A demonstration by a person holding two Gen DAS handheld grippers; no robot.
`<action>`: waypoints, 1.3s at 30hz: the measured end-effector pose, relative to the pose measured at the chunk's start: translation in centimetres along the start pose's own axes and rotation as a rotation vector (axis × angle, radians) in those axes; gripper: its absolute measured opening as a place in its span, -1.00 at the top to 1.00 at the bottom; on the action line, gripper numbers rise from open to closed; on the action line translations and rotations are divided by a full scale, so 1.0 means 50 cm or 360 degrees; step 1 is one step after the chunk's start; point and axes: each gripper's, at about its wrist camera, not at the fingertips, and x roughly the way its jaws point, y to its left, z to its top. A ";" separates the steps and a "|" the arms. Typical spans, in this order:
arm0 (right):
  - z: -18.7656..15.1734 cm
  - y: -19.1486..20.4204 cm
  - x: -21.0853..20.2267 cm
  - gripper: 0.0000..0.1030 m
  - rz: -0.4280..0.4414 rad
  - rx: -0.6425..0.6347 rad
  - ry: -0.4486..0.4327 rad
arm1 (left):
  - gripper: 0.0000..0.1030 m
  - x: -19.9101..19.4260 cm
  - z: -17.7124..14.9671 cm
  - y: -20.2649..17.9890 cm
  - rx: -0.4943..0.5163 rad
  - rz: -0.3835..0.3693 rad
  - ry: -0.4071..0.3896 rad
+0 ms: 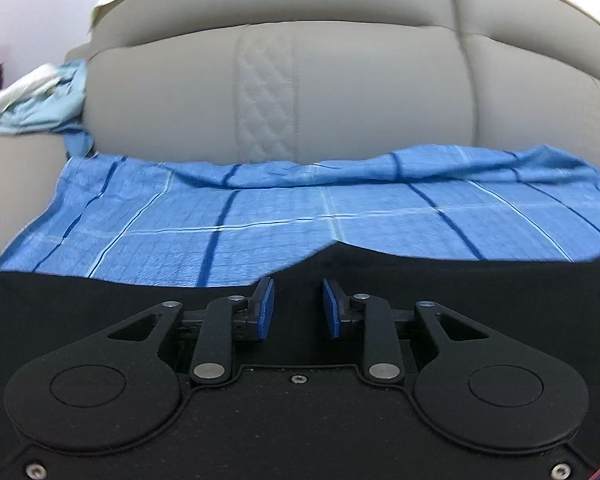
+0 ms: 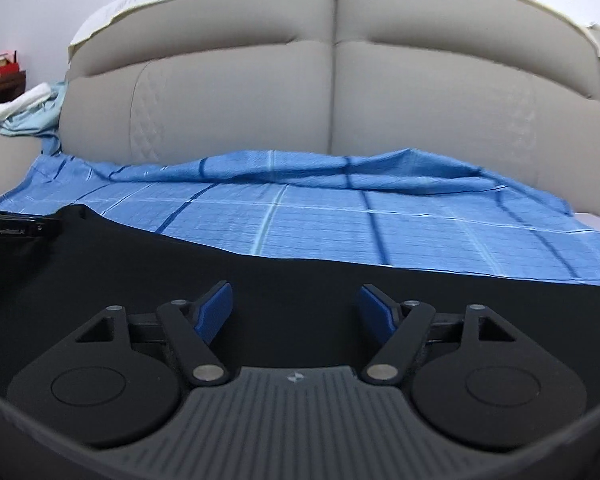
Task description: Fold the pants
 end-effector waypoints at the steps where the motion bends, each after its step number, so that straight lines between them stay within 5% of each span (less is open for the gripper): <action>1: 0.004 0.001 0.016 -0.59 0.0014 0.0010 0.0024 | 0.34 0.006 -0.003 0.008 -0.0033 0.0000 -0.0011; 7: -0.003 -0.003 0.053 -0.69 -0.0036 -0.0084 0.0090 | 0.22 0.028 -0.006 0.044 -0.0173 0.0023 0.0004; 10: 0.002 -0.038 0.064 -0.68 -0.0200 -0.0127 0.0107 | 0.21 0.036 -0.004 0.061 -0.0260 0.0046 0.0033; 15: 0.007 -0.122 0.057 -0.78 -0.0259 -0.0040 0.0108 | 0.21 0.037 -0.006 0.058 -0.0242 0.0060 0.0025; 18: 0.023 -0.190 0.048 -0.72 -0.0356 0.0149 0.0148 | 0.20 0.037 -0.006 0.057 -0.0231 0.0070 0.0023; 20: 0.036 -0.228 0.001 -0.68 -0.0455 0.0302 0.0065 | 0.19 0.036 -0.006 0.057 -0.0236 0.0068 0.0022; 23: 0.026 -0.285 -0.101 -0.71 -0.0392 0.0567 -0.0090 | 0.17 0.036 -0.006 0.054 -0.0235 0.0073 0.0020; 28: -0.060 -0.350 -0.252 -0.73 -0.0772 0.0790 -0.0185 | 0.16 0.035 -0.007 0.052 -0.0229 0.0081 0.0016; 31: -0.149 -0.394 -0.332 -0.73 -0.0969 0.1100 -0.0223 | 0.14 0.034 -0.008 0.052 -0.0230 0.0088 0.0015; 35: -0.235 -0.418 -0.388 -0.73 -0.1014 0.1397 -0.0303 | 0.11 0.034 -0.008 0.052 -0.0224 0.0099 0.0015; 39: -0.251 -0.426 -0.371 -0.72 -0.0934 0.1403 -0.0241 | 0.08 0.034 -0.008 0.052 -0.0221 0.0108 0.0015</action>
